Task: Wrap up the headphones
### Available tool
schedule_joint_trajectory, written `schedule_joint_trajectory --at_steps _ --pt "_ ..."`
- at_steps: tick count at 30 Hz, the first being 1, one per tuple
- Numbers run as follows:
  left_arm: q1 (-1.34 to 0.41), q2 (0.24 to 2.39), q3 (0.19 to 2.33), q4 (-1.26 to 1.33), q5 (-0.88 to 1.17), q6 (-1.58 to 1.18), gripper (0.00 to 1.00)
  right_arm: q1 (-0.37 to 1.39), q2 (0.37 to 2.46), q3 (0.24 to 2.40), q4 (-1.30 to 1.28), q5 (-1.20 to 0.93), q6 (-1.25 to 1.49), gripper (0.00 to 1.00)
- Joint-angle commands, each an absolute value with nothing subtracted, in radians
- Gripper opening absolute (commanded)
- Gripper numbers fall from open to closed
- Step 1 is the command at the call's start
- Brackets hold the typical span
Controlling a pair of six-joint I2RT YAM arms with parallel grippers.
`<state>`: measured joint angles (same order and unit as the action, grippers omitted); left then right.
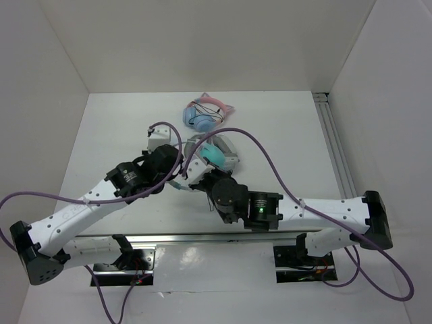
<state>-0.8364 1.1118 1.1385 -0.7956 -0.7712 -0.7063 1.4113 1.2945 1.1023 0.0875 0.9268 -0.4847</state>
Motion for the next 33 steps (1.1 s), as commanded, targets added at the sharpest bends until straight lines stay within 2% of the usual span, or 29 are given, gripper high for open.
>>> schedule_joint_trajectory --at_steps 1,10,20,26,33 --pt "-0.859 1.091 1.154 -0.706 -0.717 -0.612 0.00 1.419 1.223 1.124 0.109 1.006 -0.546 0.00" --pt "-0.945 1.118 1.164 -0.775 -0.729 -0.520 0.00 1.378 1.192 1.104 0.133 1.086 -0.649 0.00" --pt "-1.011 1.095 1.184 -0.851 -0.578 -0.394 0.00 1.260 1.183 1.106 0.155 1.077 -0.669 0.00" --pt "-1.011 1.006 1.184 -0.801 -0.376 -0.310 0.00 1.194 1.149 1.106 0.124 0.967 -0.586 0.01" --pt "-1.023 1.006 1.184 -0.801 -0.262 -0.275 0.00 1.126 1.149 1.106 0.126 0.856 -0.530 0.02"
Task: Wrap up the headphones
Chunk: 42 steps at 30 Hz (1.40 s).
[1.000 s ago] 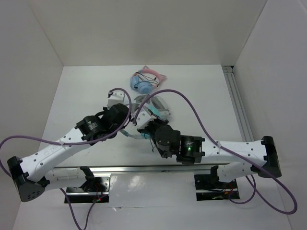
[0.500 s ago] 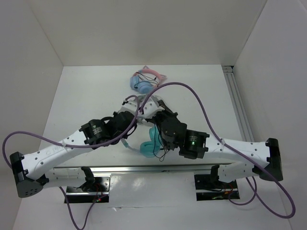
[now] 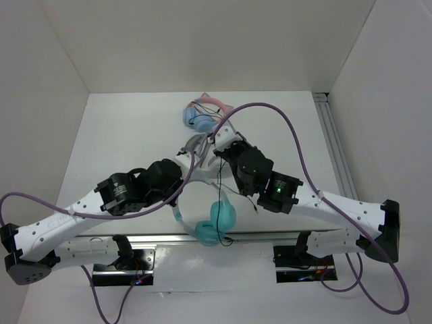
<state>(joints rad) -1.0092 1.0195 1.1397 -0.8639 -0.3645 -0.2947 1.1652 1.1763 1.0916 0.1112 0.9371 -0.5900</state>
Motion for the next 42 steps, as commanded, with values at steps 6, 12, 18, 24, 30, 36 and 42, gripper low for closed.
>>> schedule_joint_trajectory --at_steps 6,12,18,24,30,36,42 --pt "-1.032 0.985 1.195 -0.779 -0.177 -0.275 0.00 1.081 1.129 1.059 0.117 0.733 -0.419 0.00" --pt "-1.032 0.965 1.269 -0.770 -0.144 -0.284 0.00 1.039 1.118 1.009 0.135 0.609 -0.312 0.00" --pt "-1.032 0.953 1.328 -0.779 -0.173 -0.307 0.00 1.039 1.129 0.989 0.147 0.583 -0.262 0.00" --pt "-1.032 0.911 1.367 -0.779 -0.316 -0.402 0.00 1.039 1.080 0.913 0.187 0.532 -0.213 0.00" --pt "-1.032 0.893 1.420 -0.716 -0.313 -0.443 0.00 1.029 1.003 0.827 0.262 0.254 -0.204 0.00" --pt "-1.032 0.884 1.410 -0.661 -0.270 -0.472 0.00 1.029 1.041 0.798 0.360 0.007 -0.158 0.00" --pt "-1.032 0.873 1.410 -0.650 -0.317 -0.515 0.00 0.993 1.120 0.776 0.498 -0.131 -0.086 0.00"
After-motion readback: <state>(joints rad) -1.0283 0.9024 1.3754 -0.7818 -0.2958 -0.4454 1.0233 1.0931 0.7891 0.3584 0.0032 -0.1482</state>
